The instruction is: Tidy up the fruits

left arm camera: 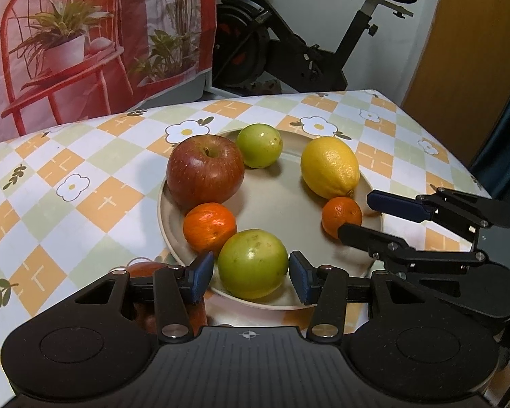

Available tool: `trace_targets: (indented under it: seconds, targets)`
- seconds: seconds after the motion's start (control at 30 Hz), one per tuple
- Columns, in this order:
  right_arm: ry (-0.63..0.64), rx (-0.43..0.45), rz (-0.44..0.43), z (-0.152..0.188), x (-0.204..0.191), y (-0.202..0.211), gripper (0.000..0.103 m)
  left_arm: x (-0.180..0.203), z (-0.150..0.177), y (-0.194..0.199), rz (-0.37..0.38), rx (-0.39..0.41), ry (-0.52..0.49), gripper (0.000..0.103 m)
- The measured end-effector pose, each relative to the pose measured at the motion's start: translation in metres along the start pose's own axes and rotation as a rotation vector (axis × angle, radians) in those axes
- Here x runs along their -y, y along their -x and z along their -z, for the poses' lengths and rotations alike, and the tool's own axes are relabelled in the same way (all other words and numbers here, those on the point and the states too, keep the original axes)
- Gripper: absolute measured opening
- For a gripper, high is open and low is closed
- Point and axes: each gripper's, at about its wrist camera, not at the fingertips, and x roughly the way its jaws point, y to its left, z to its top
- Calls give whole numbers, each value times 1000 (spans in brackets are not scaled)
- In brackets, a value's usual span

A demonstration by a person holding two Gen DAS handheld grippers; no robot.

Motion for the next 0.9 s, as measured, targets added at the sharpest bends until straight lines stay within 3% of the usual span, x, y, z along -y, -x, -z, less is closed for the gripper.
trace_targets:
  seconds: [0.1,0.17,0.37,0.9]
  targets:
    - [-10,17,-22,3,2,6,45,1,1,8,5,22,9,52]
    - [-32,20,-39,4,6,9,63,1,2,16,7,43,24,52]
    - [-140,28,-67,7,23,16,61,-5,12,41,1,109,97,52]
    - [-137,5,-42,6,20,15,54,-53,29,90,-102,158,195,52]
